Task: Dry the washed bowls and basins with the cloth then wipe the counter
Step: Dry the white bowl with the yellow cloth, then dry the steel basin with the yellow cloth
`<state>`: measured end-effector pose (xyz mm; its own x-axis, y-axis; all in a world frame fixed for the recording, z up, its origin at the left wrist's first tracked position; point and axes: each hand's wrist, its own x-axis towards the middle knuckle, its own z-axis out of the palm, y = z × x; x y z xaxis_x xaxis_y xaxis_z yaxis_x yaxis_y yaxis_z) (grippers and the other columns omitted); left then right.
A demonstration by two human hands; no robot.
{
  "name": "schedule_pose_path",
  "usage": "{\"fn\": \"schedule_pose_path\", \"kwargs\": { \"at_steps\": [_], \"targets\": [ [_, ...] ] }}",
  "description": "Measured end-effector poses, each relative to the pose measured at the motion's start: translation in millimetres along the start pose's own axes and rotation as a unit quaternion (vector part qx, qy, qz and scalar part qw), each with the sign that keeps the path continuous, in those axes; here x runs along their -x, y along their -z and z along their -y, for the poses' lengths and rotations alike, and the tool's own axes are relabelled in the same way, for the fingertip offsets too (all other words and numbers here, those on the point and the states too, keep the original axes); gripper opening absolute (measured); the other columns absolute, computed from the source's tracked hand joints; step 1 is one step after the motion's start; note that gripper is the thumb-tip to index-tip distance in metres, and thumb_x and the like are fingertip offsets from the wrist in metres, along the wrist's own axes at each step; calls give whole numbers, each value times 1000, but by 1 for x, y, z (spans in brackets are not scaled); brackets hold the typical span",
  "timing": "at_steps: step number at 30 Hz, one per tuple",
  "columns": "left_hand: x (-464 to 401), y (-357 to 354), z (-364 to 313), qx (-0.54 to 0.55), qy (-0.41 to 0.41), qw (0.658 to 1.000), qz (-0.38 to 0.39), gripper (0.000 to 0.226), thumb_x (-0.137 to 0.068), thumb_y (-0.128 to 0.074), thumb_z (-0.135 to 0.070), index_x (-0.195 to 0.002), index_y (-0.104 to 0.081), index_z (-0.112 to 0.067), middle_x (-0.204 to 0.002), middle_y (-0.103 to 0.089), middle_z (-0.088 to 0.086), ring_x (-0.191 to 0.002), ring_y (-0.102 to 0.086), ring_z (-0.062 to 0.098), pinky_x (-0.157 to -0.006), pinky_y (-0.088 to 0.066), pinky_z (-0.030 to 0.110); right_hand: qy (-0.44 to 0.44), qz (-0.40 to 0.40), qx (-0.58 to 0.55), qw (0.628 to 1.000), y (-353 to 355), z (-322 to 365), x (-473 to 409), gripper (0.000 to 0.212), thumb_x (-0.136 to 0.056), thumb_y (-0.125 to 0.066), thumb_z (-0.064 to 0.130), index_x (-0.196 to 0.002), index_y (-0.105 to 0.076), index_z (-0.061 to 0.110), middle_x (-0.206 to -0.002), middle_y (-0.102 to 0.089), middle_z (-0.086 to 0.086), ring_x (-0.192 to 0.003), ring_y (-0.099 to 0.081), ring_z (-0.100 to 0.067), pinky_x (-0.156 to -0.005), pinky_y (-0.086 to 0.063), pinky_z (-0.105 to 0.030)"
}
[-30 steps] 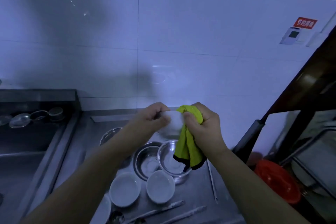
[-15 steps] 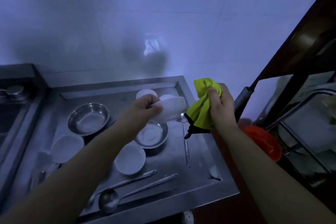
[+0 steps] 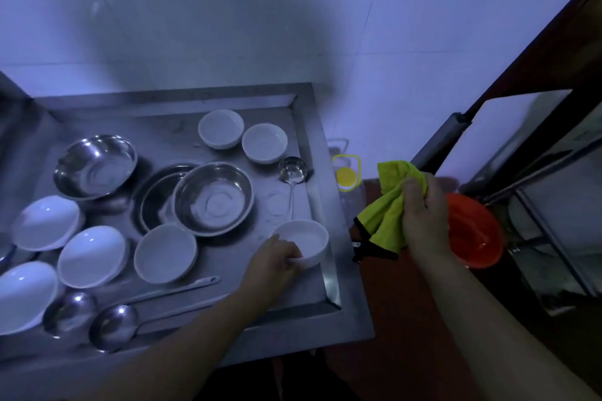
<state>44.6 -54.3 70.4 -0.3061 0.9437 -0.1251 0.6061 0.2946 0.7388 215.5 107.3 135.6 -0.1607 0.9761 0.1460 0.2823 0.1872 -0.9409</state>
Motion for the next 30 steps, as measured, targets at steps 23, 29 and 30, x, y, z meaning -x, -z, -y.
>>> {"fn": "schedule_pose_path", "kwargs": {
  "at_steps": [23, 29, 30],
  "targets": [
    [-1, -36, 54, -41, 34, 993, -103, 27, -67, -79, -20, -92, -68, -23, -89, -63, -6, -89, -56, 11, -82, -47, 35, -10, 129, -10, 992, -58, -13, -15, 11, -86, -46, 29, -83, -54, 23, -72, -52, 2, -64, -46, -8, -63, -41, -27],
    [-37, 7, 69, 472, 455, 696, -292, 36, -91, -56, -29, -61, -45, -13, -54, -46, 5, -57, -43, 22, -55, -37, 33, 24, 147, -7, 989, -80, 2, -18, 37, -82, -46, 43, -78, -49, 6, -70, -51, -12, -66, -47, -17, -66, -43, -37],
    [-44, 14, 72, 530, 455, 649, -301, 30, -93, -55, -28, -69, -49, -11, -63, -50, 7, -59, -47, 23, -56, -41, 33, 29, 147, -2, 989, -82, 4, -20, 36, -84, -47, 39, -80, -50, 4, -73, -53, -18, -68, -49, -24, -69, -44, -41]
  ]
}}
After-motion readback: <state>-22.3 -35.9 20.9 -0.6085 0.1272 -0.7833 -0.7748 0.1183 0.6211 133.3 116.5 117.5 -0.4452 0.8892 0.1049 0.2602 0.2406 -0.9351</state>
